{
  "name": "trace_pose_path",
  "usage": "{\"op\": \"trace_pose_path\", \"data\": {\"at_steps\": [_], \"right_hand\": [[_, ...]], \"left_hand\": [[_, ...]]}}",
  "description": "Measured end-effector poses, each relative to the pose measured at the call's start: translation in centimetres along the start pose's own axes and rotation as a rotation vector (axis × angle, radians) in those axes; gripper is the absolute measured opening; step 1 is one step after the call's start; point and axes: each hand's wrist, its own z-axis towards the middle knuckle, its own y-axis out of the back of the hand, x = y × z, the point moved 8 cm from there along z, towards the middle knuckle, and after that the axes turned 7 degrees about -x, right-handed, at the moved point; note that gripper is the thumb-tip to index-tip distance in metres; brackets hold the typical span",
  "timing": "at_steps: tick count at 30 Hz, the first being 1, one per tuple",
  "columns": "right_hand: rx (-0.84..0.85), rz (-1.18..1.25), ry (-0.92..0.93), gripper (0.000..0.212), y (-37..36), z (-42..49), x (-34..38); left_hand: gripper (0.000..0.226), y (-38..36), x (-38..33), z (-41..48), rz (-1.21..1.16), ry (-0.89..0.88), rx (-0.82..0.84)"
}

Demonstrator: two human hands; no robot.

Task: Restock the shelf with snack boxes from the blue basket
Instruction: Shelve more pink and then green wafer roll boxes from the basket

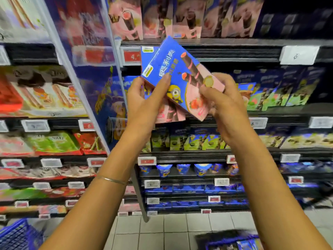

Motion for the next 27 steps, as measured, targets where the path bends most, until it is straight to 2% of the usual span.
{"op": "trace_pose_path", "data": {"at_steps": [3,6,9,10,14,15,20,24,27], "right_hand": [[0.048,-0.086,0.038,0.018,0.2,1.5,1.7],[0.302,-0.172,0.061,0.017,-1.6,2.0,3.0],[0.362,-0.165,0.072,0.019,-3.2,3.2,3.9],[0.346,-0.147,0.073,0.018,-3.5,3.8,4.2],[0.275,0.041,0.041,0.017,-4.1,6.7,5.2],[0.259,0.079,0.044,0.015,-4.0,7.5,5.7],[0.183,0.074,0.121,0.011,-2.8,12.4,9.0],[-0.047,-0.143,0.298,0.02,0.1,16.7,11.6],[-0.127,-0.306,0.336,0.018,2.1,19.3,11.5]], "left_hand": [[0.047,-0.3,-0.9,1.4,0.038,-0.071,0.001],[0.058,-0.7,-1.8,2.6,0.02,-0.092,-0.003],[0.097,-1.9,-3.2,3.5,0.009,-0.094,0.003],[0.098,-2.1,-3.6,3.7,-0.015,-0.079,-0.006],[0.036,-1.5,-4.7,5.6,-0.013,-0.123,-0.166],[0.027,-1.3,-4.9,5.9,-0.01,-0.141,-0.2],[0.028,-1.3,-5.3,7.3,-0.005,-0.124,-0.288],[0.029,-1.9,-6.3,8.1,0.036,-0.164,-0.298],[0.031,-3.2,-7.2,8.6,0.042,-0.199,-0.237]]}}
